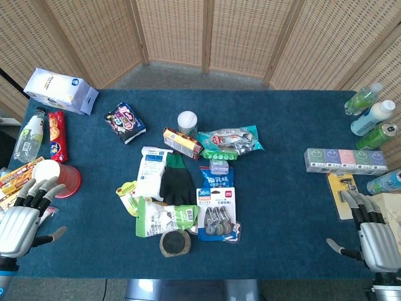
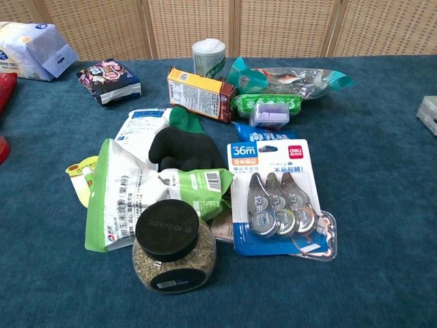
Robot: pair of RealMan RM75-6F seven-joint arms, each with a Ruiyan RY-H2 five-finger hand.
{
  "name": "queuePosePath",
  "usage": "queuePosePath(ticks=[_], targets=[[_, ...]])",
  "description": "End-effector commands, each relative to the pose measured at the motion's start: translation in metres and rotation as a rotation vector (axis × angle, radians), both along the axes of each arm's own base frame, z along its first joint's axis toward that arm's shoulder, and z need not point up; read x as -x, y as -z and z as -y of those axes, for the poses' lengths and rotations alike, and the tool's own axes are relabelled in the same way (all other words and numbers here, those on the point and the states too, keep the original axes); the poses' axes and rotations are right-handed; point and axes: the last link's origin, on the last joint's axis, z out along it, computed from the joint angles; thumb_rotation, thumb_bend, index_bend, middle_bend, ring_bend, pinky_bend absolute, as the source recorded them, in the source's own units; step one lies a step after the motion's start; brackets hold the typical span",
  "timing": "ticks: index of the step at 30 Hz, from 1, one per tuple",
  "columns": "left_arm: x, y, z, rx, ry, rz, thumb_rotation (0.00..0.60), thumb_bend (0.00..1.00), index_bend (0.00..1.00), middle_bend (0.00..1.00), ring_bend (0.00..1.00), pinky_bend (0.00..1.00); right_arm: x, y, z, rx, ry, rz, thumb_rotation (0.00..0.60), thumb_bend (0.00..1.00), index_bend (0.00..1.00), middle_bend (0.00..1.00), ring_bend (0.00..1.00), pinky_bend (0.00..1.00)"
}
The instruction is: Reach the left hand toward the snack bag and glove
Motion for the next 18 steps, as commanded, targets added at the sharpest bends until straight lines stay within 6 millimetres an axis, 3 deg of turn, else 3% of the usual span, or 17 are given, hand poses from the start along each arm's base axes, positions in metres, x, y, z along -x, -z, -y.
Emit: queuePosePath(ticks=[1,11,18], targets=[[0.001,0.001,0.0,0.005,-0.004,-0.004,0.6,0.21,0.17,0.12,0.14,0.0,0.0,0.001,0.0,-0.002,0.003,0.004,0.576,0.15,0.0,0.0,0.0,0.0],[-0.003,0.001,-0.006,0.016,0.02,-0.021,0.6,0.21,0.16,0.11,0.15,0.0,0.007,0.003,-0.007,0.005,0.014,0.036,0.576,0.15,0.0,0.0,0.0,0.0],[-0.016,0.01,-0.041,0.051,0.103,-0.103,0.6,0.21,0.16,0.12,0.14,0.0,0.007,-0.001,-0.012,0.017,0.014,0.039,0.576,0.15,0.0,0.0,0.0,0.0]])
